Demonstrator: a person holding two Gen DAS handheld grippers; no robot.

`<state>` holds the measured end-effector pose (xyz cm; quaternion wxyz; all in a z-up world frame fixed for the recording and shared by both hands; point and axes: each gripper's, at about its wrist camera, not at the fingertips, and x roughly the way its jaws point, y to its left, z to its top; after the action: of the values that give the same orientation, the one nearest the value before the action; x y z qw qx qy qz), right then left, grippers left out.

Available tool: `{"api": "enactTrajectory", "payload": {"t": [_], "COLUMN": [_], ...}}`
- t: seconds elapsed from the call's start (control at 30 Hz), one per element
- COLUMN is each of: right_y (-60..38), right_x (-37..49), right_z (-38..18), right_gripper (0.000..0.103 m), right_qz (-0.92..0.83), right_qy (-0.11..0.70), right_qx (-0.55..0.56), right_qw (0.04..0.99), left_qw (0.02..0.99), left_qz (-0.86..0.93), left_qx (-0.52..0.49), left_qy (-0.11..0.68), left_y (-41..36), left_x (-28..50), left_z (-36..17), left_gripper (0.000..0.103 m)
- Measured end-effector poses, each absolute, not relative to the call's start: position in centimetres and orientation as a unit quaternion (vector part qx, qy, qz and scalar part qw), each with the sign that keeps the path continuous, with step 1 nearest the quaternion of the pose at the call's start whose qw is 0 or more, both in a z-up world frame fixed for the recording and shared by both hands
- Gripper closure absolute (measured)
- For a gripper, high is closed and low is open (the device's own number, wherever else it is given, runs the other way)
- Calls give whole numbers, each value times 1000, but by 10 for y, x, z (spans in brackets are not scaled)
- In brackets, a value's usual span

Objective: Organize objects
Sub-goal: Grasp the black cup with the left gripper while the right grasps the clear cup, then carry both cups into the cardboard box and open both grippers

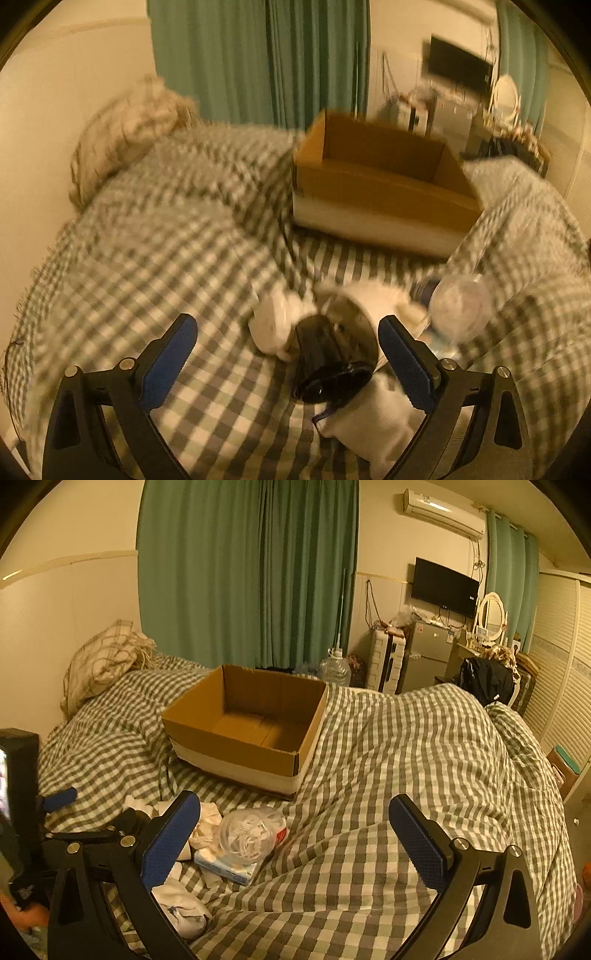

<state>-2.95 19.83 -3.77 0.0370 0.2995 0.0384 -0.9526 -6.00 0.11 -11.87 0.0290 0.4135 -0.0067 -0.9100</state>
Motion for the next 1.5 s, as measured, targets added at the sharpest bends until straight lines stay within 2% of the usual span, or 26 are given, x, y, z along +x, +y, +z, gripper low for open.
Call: {"api": "enactTrajectory", "payload": {"t": [0.1,0.3,0.37,0.4,0.43,0.47,0.57,0.77,0.97,1.23,1.27,1.37,1.5], "right_y": [197,194,193,192,191,191,190,173,151,141,141,144,143], "right_x": [-33,-39,-42,-43,-44,-45,-47,-62,-110,-129,-128,-127,-117], "right_z": [-44,-52,-55,-56,-57,-58,-61,-70,-97,-142,-146,-163,-160], "right_gripper": [0,0,0,0,0,0,0,1,19,20,22,39,40], "right_qz": [-950,-946,-944,-943,-942,-941,-938,-928,-907,-873,-869,-853,-862], "right_qy": [41,46,48,50,53,54,55,76,75,78,81,82,90], "right_qx": [307,321,325,327,329,332,340,364,413,482,487,514,498], "right_qw": [36,32,29,27,26,25,24,30,34,25,23,20,25], "left_qw": [34,-12,-20,-20,-13,-8,-24,-25,-21,-25,-26,-29,-33], "left_qz": [-901,-885,-883,-884,-890,-896,-900,-925,-936,-931,-931,-931,-931], "left_qx": [433,465,469,466,456,444,433,378,348,359,360,361,360], "left_qy": [1,10,6,10,16,24,47,37,44,60,60,58,53], "left_y": [-1,8,12,11,8,3,-7,-16,-35,-47,-45,-42,-39], "left_x": [-67,-69,-69,-67,-65,-61,-58,-44,-56,-67,-66,-62,-55], "left_z": [-137,-155,-159,-157,-151,-145,-134,-96,-73,-88,-89,-90,-87], "left_gripper": [22,28,35,46,62,69,70,72,73,73,73,74,74]}}
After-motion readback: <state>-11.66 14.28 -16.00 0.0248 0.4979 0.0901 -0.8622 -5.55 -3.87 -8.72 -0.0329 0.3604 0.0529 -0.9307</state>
